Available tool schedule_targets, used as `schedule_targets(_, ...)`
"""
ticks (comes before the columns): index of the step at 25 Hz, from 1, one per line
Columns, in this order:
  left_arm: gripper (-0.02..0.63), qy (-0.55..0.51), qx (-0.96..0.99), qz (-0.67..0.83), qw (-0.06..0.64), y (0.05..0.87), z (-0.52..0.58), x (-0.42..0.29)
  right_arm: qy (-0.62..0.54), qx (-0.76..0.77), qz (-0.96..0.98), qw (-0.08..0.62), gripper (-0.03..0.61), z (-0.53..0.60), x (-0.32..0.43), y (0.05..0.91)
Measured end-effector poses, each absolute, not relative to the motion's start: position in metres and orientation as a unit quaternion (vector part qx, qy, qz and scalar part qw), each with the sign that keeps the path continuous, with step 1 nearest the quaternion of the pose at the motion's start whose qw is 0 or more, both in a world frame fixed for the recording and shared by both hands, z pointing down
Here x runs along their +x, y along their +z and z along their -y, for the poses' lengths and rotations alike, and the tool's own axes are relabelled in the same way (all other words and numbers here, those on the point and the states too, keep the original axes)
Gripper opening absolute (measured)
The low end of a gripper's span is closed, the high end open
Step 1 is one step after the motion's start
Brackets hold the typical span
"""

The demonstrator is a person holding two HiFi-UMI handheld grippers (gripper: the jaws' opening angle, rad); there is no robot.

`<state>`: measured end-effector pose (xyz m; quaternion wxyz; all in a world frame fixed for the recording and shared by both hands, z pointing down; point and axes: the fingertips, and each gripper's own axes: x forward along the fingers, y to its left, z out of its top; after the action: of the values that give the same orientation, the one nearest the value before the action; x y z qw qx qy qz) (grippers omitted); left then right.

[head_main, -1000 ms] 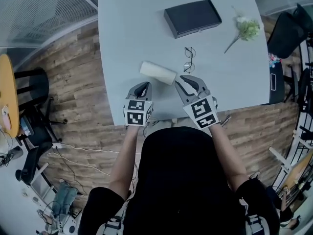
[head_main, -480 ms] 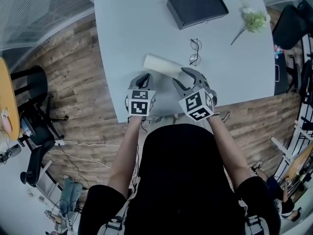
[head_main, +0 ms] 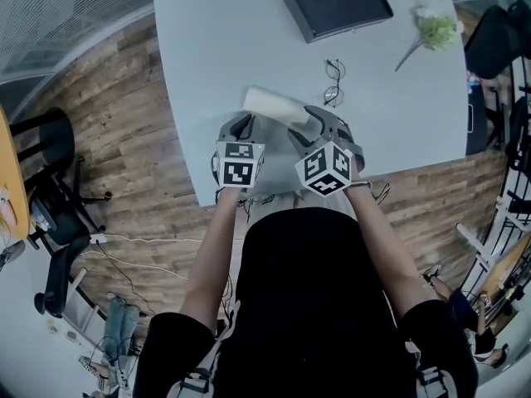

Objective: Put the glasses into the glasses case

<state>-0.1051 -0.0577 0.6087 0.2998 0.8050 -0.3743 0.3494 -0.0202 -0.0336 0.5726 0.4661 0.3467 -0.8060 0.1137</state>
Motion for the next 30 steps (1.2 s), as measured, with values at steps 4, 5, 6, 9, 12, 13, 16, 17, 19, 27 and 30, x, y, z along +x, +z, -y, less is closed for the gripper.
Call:
schedule_targets(4, 0.025, 0.357, 0.806, 0.371, 0.293, 0.612, 0.060, -0.103, 0.077, 0.327, 0.797, 0.502, 0.285, 0.030, -0.019, 0.588)
schedule_targets(5, 0.025, 0.357, 0.805, 0.371, 0.295, 0.614, 0.059, -0.102, 0.065, 0.325, 0.794, 0.509, 0.285, 0.030, -0.019, 0.590)
schedule_targets(6, 0.025, 0.358, 0.803, 0.371, 0.299, 0.616, 0.057, -0.101, 0.054, 0.325, 0.792, 0.515, 0.285, 0.030, -0.018, 0.592)
schedule_targets(9, 0.025, 0.362, 0.800, 0.370, 0.303, 0.623, 0.053, -0.099, 0.038, 0.316, 0.788, 0.527, 0.297, 0.030, -0.019, 0.599)
schedule_targets(12, 0.025, 0.363, 0.805, 0.367, 0.293, 0.623, 0.057, -0.096, 0.023, 0.297, 0.786, 0.542, 0.307, 0.029, -0.018, 0.607)
schedule_targets(13, 0.025, 0.364, 0.806, 0.366, 0.291, 0.623, 0.058, -0.096, 0.018, 0.293, 0.785, 0.545, 0.307, 0.030, -0.017, 0.609)
schedule_targets(16, 0.025, 0.365, 0.807, 0.364, 0.287, 0.624, 0.060, -0.095, 0.014, 0.289, 0.785, 0.548, 0.305, 0.030, -0.014, 0.613)
schedule_targets(17, 0.025, 0.365, 0.807, 0.364, 0.287, 0.624, 0.060, -0.096, 0.016, 0.288, 0.786, 0.547, 0.297, 0.029, -0.015, 0.613)
schedule_targets(19, 0.025, 0.368, 0.807, 0.363, 0.285, 0.624, 0.060, -0.098, 0.022, 0.288, 0.790, 0.541, 0.281, 0.028, -0.018, 0.613)
schedule_targets(27, 0.025, 0.371, 0.806, 0.361, 0.286, 0.623, 0.060, -0.097, 0.057, 0.276, 0.801, 0.529, 0.272, 0.029, -0.016, 0.610)
schedule_targets(30, 0.025, 0.369, 0.807, 0.361, 0.286, 0.622, 0.060, -0.098, 0.068, 0.270, 0.804, 0.525, 0.270, 0.029, -0.016, 0.609)
